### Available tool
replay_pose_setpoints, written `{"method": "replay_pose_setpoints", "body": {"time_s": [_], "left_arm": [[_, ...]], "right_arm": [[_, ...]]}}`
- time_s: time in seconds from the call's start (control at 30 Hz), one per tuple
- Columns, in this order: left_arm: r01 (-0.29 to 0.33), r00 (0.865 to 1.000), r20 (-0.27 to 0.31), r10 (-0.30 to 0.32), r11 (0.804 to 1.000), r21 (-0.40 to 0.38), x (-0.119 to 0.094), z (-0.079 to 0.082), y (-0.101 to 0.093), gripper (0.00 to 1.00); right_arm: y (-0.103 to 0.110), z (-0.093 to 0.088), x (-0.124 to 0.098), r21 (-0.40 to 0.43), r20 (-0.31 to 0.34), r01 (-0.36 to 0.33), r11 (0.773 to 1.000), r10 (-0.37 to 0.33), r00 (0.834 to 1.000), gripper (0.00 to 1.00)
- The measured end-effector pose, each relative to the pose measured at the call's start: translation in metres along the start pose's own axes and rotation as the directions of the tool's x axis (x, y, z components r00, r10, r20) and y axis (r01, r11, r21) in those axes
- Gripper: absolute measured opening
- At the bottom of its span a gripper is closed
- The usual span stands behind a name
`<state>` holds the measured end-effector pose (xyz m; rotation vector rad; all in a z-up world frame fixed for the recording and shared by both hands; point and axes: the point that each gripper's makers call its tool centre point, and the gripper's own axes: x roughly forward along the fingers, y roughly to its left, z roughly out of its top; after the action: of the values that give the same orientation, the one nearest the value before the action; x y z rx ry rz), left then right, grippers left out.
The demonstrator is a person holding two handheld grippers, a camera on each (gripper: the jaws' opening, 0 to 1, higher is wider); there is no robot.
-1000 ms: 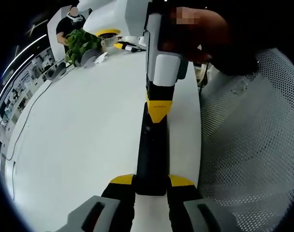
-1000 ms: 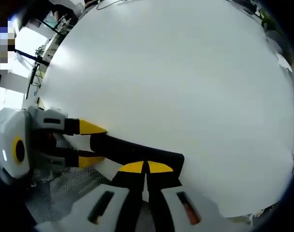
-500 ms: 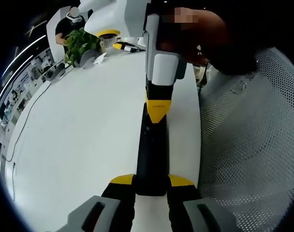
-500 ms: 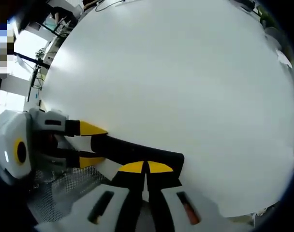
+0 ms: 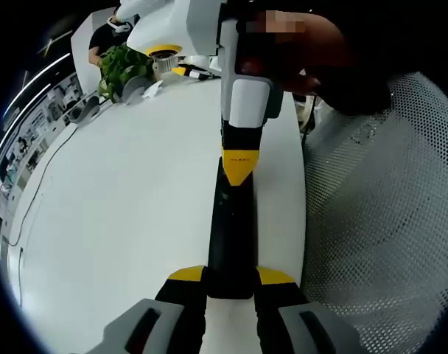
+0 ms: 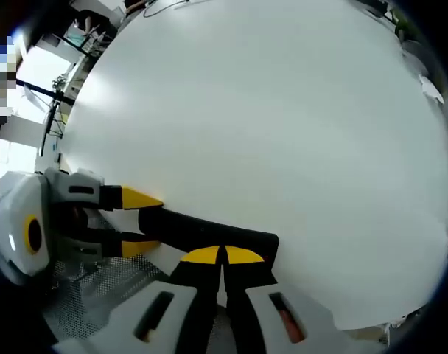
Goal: Press the specified remote control buttons in sequence, fully releasing each button before pressing the next.
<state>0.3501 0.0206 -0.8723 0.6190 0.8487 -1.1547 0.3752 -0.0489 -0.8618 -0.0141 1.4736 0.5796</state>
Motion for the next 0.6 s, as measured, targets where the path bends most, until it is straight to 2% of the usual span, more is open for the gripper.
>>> {"method": "replay_pose_setpoints", "body": {"time_s": [0.23, 0.4, 0.6], "left_arm": [[0.003, 1.000, 0.007, -0.003, 1.000, 0.007, 0.000, 0.001, -0.001, 0.25], [0.003, 1.000, 0.009, -0.003, 1.000, 0.005, 0.001, 0.001, -0.001, 0.25], [0.002, 1.000, 0.009, -0.002, 1.000, -0.004, 0.001, 0.001, 0.000, 0.25]], "right_arm": [[0.006, 0.012, -0.004, 0.011, 0.075, -0.037, 0.999, 0.036, 0.997, 0.00], [0.016, 0.009, 0.007, -0.014, 0.040, -0.059, 0.998, 0.059, 0.997, 0.00], [0.022, 0.011, 0.010, -0.064, 0.041, -0.057, 0.996, 0.060, 0.997, 0.00]]}}
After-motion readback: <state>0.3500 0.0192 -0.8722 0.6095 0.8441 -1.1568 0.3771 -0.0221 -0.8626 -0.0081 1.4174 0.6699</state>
